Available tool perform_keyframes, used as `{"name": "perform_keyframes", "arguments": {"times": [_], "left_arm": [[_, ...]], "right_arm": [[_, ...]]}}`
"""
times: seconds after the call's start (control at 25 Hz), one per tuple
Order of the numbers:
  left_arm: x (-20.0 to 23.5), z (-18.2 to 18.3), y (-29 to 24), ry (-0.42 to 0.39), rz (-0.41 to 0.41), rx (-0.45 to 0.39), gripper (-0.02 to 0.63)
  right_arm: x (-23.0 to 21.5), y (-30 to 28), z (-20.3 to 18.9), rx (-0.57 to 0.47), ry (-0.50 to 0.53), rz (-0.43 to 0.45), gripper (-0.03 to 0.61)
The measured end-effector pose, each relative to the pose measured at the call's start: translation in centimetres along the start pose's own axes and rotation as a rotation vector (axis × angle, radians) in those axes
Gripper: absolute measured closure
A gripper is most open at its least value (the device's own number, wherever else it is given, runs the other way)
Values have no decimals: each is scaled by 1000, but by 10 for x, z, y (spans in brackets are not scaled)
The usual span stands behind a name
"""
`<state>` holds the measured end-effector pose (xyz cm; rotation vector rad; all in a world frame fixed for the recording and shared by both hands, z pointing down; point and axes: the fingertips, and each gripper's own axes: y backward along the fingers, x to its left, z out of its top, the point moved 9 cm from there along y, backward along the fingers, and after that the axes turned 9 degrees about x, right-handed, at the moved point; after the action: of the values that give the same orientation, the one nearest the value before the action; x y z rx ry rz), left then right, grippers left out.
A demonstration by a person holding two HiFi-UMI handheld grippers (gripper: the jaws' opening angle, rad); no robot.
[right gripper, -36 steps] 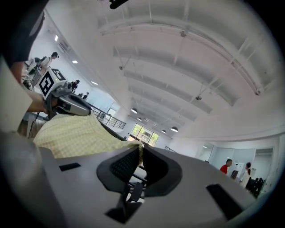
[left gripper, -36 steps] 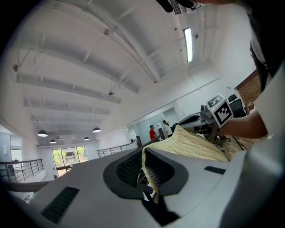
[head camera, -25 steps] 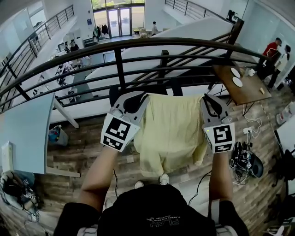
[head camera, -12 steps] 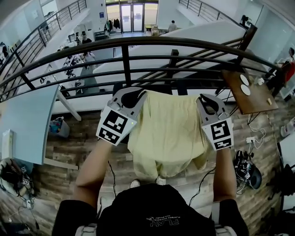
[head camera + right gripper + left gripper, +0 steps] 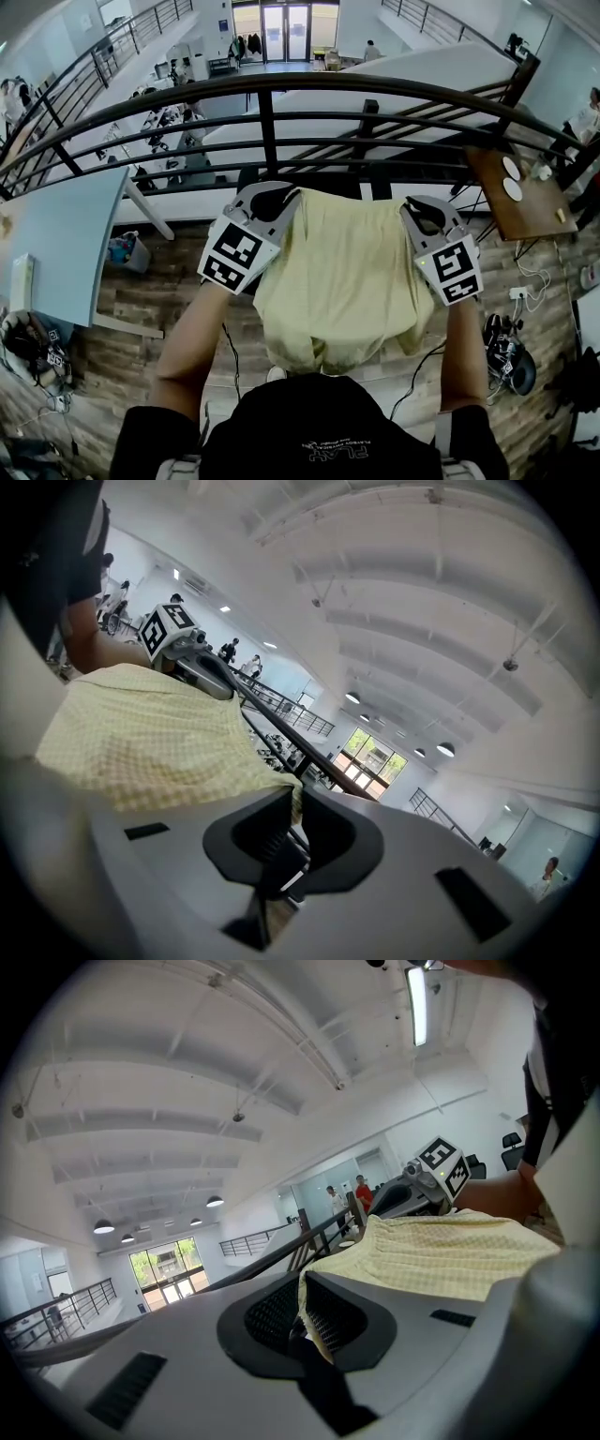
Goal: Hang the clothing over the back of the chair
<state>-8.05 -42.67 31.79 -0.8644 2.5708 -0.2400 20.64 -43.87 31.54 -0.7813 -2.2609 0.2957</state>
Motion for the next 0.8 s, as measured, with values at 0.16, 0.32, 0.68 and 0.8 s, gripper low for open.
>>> {"name": "perform_keyframes", "arguments": {"times": [0.16, 0.32, 0.68, 0.8], "left_arm": [[0, -13, -6, 26, -29, 22, 578], [0, -24, -7, 69, -86, 53, 542], [6, -43, -2, 109, -92, 127, 448], [3, -44, 1, 96, -77, 135, 448]], "right_arm": [[3, -10, -5, 14, 11, 50, 538], [11, -21, -14, 74, 25, 123, 527], [11, -28, -34, 161, -8, 234, 430], [11, -25, -34, 162, 6, 212, 431]]}}
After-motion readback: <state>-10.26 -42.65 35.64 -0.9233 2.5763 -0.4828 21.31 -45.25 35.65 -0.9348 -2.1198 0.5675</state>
